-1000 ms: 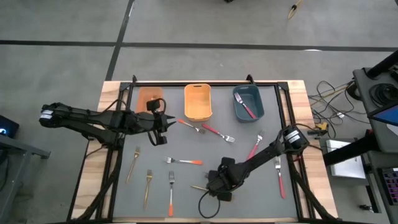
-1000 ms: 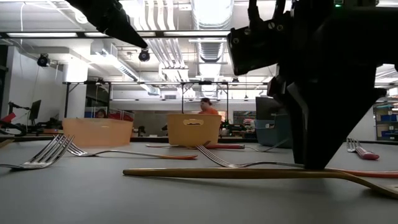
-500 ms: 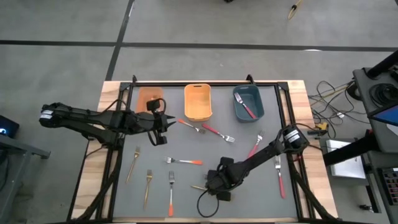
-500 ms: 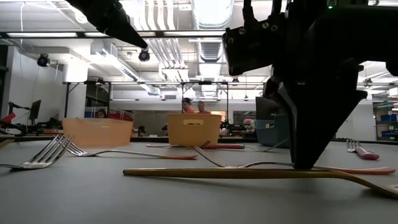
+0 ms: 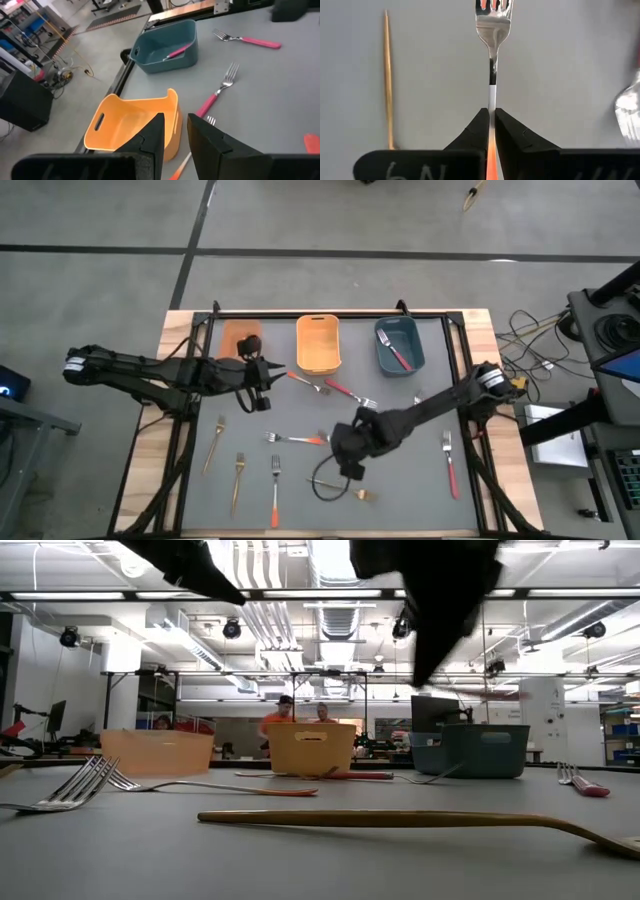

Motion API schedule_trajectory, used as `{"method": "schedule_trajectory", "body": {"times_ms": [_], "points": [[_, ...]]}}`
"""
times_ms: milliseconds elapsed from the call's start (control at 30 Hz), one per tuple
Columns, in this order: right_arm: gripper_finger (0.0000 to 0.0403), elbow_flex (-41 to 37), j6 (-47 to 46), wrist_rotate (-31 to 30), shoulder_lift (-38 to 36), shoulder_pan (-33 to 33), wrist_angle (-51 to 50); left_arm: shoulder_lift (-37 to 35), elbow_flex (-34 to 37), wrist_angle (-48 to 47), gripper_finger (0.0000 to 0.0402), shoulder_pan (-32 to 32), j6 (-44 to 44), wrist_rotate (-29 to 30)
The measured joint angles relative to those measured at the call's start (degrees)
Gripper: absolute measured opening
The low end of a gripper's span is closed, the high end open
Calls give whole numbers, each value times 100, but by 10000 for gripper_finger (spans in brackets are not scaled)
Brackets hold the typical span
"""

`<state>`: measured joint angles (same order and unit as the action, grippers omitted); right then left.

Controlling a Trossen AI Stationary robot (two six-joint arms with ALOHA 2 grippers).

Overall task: Sort silverware by color (type)
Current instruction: Put the orange fork into the yellow bin

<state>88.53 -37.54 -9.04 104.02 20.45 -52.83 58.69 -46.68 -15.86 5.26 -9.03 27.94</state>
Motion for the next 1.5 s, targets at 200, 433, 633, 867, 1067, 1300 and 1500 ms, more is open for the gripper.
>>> {"method": "schedule_trajectory", "body": {"times_ms": [200, 433, 633, 867, 1067, 1300, 1500], "points": [[11, 469, 50, -17, -72, -648, -244, -68, 0, 23, 66, 0, -33, 91], [11, 935, -111, 0, -78, -1524, -521, -169, 0, -2, 66, 0, 44, 499], [12, 1281, 194, 4, -76, -2354, -433, -177, 0, -8, 66, 0, 52, 822], [12, 1381, 441, -2, -73, -3260, -142, -179, 0, -8, 66, 0, 34, 1093], [12, 1381, 630, 53, -24, -3784, 370, -200, 0, -8, 66, 2, 19, 1587], [12, 1920, 934, 429, 470, -4077, 638, -287, 0, -58, 66, 4, -42, 1608], [12, 2869, 1164, 551, 1118, -4212, 458, -384, 22, -220, 66, 0, 21, 1610]]}}
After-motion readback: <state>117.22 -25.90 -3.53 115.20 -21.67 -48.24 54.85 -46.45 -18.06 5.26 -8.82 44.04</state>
